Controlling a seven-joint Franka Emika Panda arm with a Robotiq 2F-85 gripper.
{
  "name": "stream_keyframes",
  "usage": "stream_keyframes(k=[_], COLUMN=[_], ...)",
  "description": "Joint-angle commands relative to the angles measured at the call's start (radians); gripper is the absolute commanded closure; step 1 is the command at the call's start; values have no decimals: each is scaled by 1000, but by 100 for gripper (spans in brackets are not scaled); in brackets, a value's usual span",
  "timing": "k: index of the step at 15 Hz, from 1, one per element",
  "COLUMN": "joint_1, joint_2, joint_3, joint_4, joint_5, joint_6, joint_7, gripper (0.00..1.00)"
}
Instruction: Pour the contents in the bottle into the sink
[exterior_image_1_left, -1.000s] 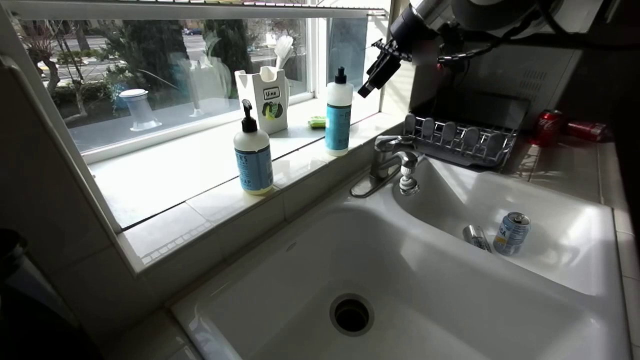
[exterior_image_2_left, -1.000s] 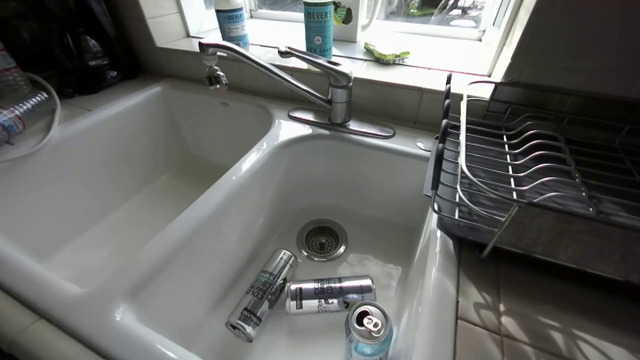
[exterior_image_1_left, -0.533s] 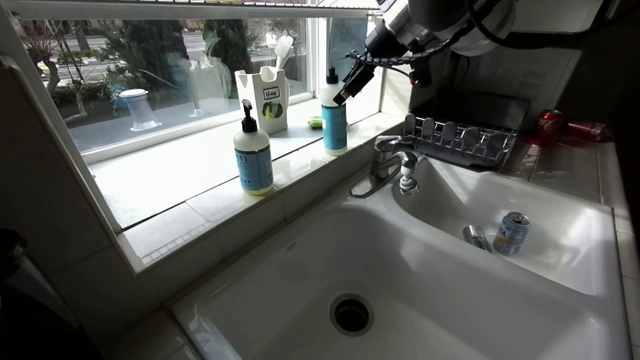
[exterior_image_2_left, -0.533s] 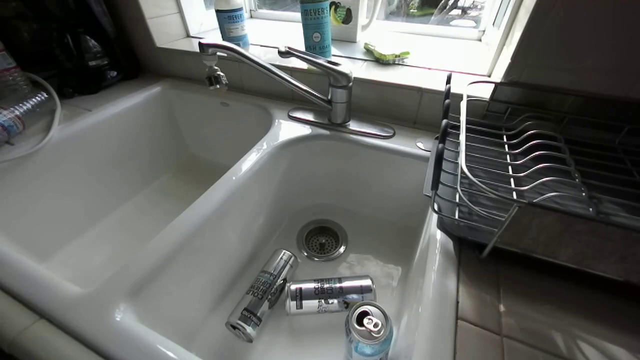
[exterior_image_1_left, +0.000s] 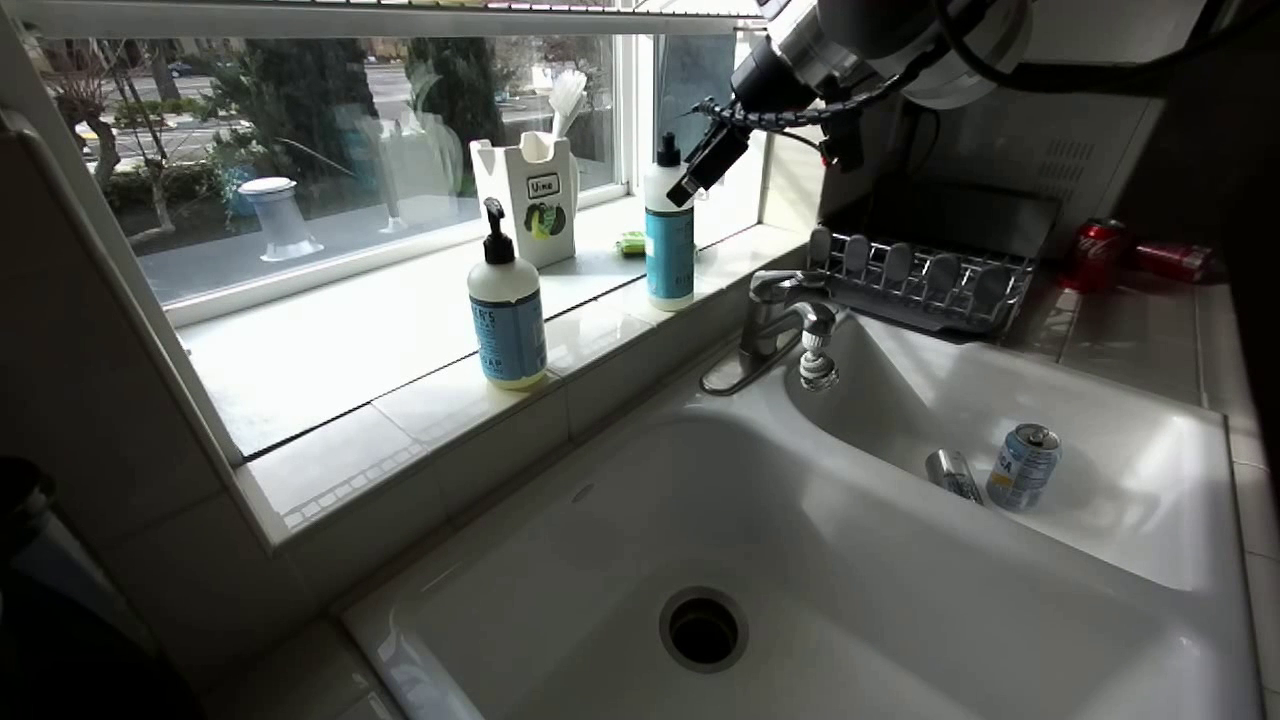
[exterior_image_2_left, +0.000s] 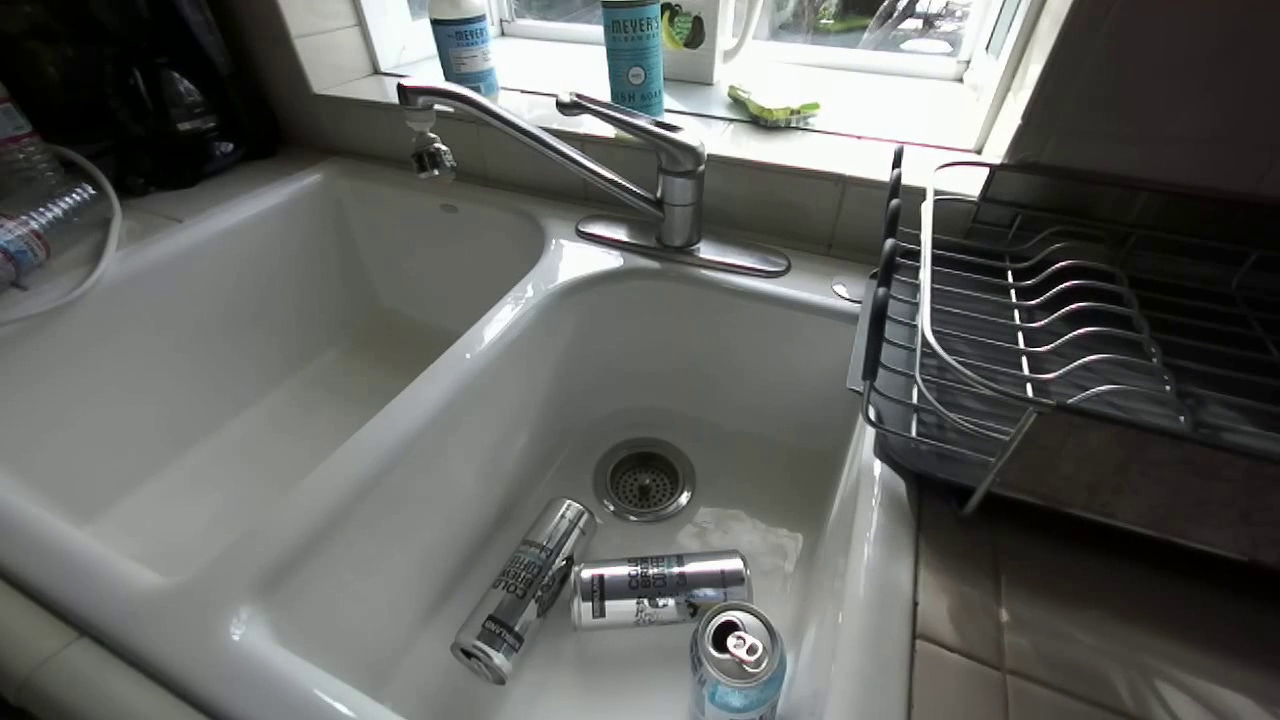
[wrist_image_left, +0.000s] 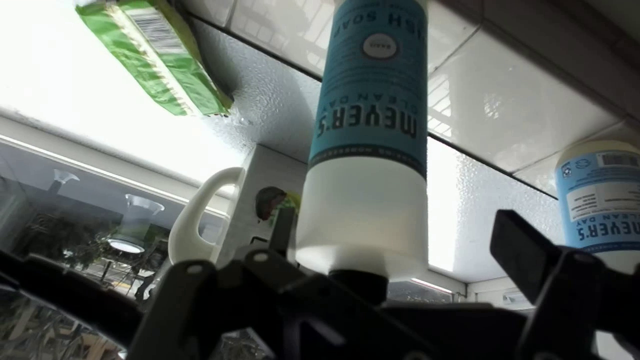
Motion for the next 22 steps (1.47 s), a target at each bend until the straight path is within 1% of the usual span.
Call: stream_keyframes(k=[1,4,10,16,17,18,22], joint_1=[-7,-12,-18,-29,-31,-31,-31], joint_2=[16,33,68,95,98,100,102], joint_3=[2,10,10,20,21,20,8], joint_4=[3,14,24,42,45,48,42], joint_5=[48,129,224,358,379,394,399], joint_6=[7,4,3,13,13,12,14], joint_7=[8,-24,-42,-147,-168,-182,-202], gripper=[0,0,0,0,22,25,57])
